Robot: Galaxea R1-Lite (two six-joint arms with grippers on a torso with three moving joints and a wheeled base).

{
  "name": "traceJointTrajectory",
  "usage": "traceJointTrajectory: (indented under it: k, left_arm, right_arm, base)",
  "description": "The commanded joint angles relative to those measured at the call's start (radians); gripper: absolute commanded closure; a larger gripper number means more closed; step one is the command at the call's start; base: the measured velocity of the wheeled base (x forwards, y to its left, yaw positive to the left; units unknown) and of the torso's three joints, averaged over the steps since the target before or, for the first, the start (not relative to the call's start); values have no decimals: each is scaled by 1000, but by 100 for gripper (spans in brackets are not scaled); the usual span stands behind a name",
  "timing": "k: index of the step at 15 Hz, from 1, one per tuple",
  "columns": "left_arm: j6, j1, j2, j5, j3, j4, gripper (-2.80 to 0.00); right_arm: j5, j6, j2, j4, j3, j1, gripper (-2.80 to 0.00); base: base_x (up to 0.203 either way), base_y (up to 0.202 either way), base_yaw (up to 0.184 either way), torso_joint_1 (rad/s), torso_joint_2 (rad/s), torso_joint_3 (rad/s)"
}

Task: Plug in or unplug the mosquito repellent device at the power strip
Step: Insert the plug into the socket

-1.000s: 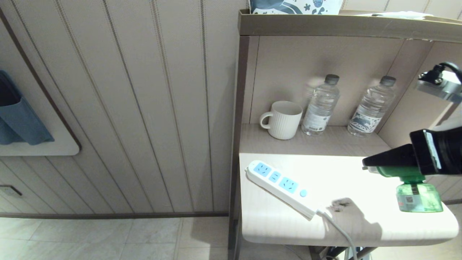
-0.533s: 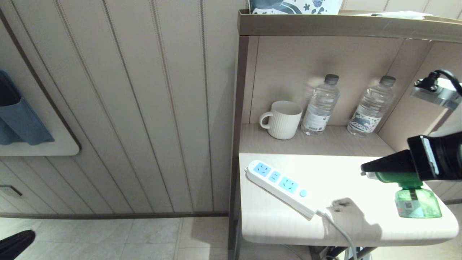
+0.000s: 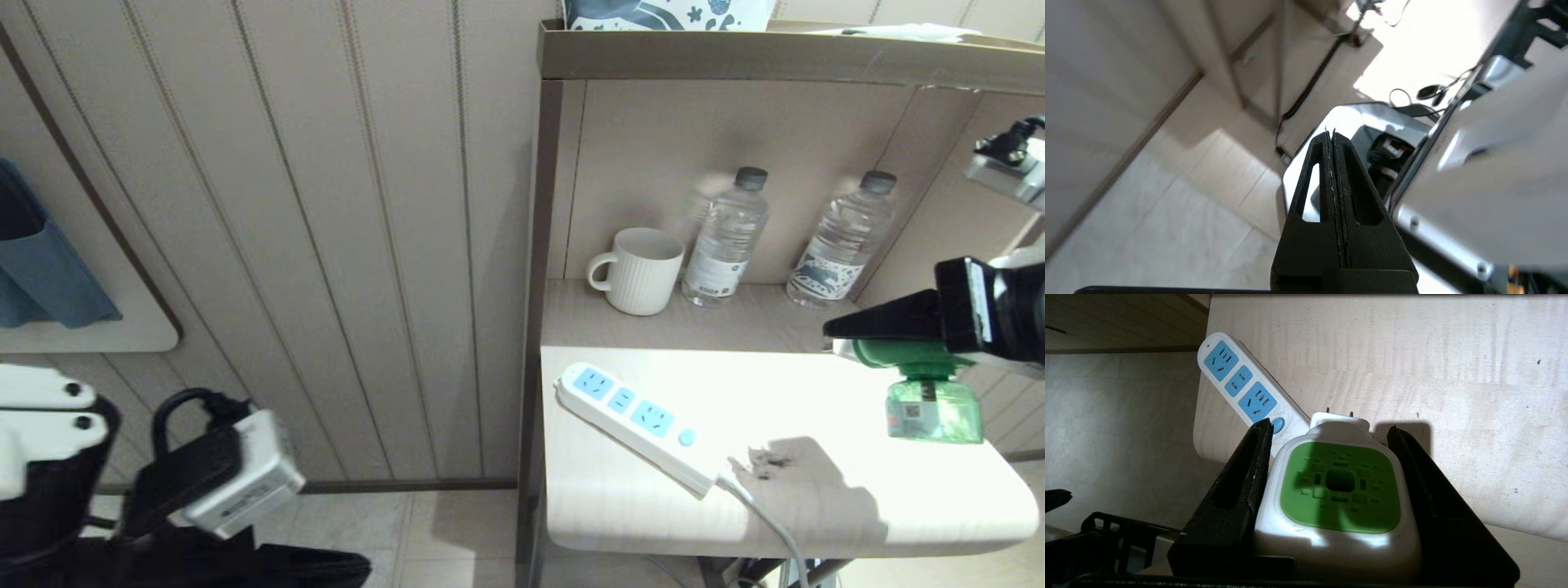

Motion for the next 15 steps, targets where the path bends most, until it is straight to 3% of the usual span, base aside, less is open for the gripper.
traceJointTrajectory:
  k: [1, 5, 9, 13, 15]
  left_arm:
    - [-8, -107, 199, 4, -56, -50, 0]
    - [-78, -249, 338, 12, -204, -84, 0]
    - [-95, -291, 457, 40, -342, -88, 0]
    - [-135, -385, 543, 47, -398, -88, 0]
    - [-148, -418, 585, 83, -459, -100, 0]
  right_arm:
    - [12, 1, -15, 2, 7, -43, 0]
    - [107, 1, -22, 2, 8, -144, 0]
    - [140, -2, -21, 2, 24, -196, 0]
    - [201, -3, -18, -5, 48, -232, 0]
    - [220, -3, -19, -29, 71, -242, 0]
  base:
    - [0, 0, 0, 0, 0, 0]
    - [0, 0, 0, 0, 0, 0]
    - [0, 0, 0, 0, 0, 0]
    - [0, 0, 0, 0, 0, 0]
    - [0, 0, 0, 0, 0, 0]
